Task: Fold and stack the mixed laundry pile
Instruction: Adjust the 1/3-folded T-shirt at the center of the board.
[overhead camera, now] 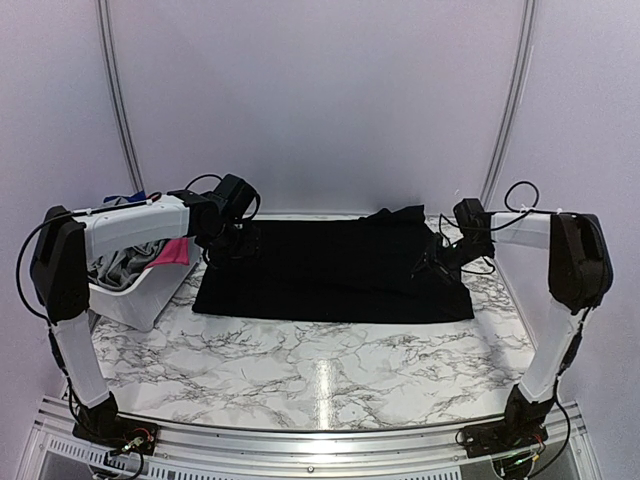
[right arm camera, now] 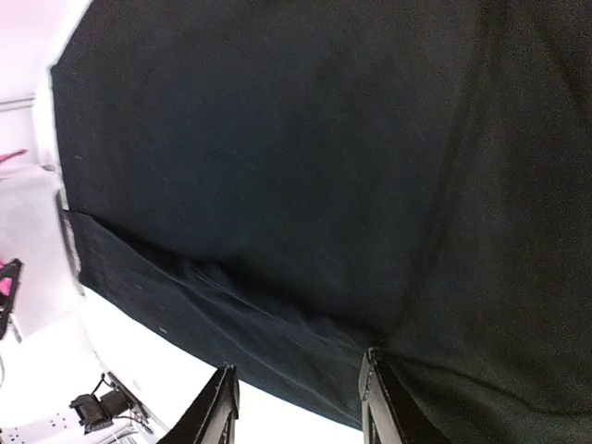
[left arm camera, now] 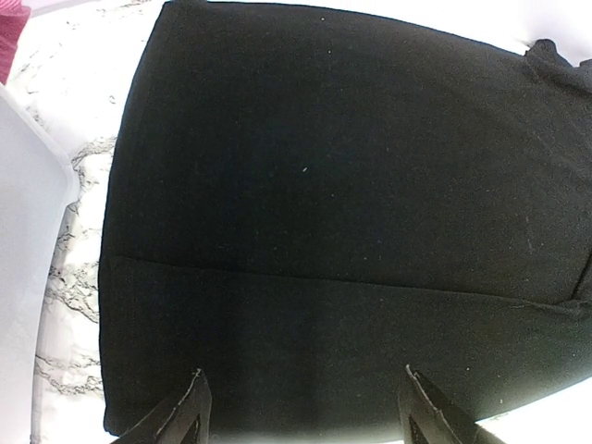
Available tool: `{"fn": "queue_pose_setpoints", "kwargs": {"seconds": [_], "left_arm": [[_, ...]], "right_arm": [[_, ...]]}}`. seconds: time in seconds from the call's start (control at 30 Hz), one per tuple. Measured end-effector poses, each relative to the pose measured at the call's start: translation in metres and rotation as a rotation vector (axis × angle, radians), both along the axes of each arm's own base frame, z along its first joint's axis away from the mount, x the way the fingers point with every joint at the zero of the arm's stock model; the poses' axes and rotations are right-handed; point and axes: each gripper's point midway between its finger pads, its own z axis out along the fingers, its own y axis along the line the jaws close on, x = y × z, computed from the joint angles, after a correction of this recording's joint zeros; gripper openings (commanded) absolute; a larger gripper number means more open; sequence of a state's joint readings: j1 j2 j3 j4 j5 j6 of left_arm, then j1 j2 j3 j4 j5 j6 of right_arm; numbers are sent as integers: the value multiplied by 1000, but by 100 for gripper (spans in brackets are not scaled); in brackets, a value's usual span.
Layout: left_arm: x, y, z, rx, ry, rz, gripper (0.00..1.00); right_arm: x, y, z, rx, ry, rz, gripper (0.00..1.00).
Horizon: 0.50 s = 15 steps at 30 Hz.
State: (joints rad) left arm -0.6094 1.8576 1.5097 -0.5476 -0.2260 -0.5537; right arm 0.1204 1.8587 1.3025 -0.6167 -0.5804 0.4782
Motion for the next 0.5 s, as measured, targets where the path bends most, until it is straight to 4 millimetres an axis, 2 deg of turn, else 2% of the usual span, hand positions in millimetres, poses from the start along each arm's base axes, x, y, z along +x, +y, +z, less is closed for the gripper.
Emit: {"fn": "queue_pose_setpoints", "kwargs": {"seconds": [0.13, 0.2, 0.5], "left_arm": [[0, 0, 0, 0, 0, 0, 72], [0, 0, 0, 0, 0, 0, 72], [1, 2, 0, 2, -1, 0, 73]], "right_arm": [[-20, -3, -23, -34, 76, -15, 41], [-24, -5, -29, -45, 94, -23, 41], [-13, -6, -41, -46, 104, -64, 41]]}}
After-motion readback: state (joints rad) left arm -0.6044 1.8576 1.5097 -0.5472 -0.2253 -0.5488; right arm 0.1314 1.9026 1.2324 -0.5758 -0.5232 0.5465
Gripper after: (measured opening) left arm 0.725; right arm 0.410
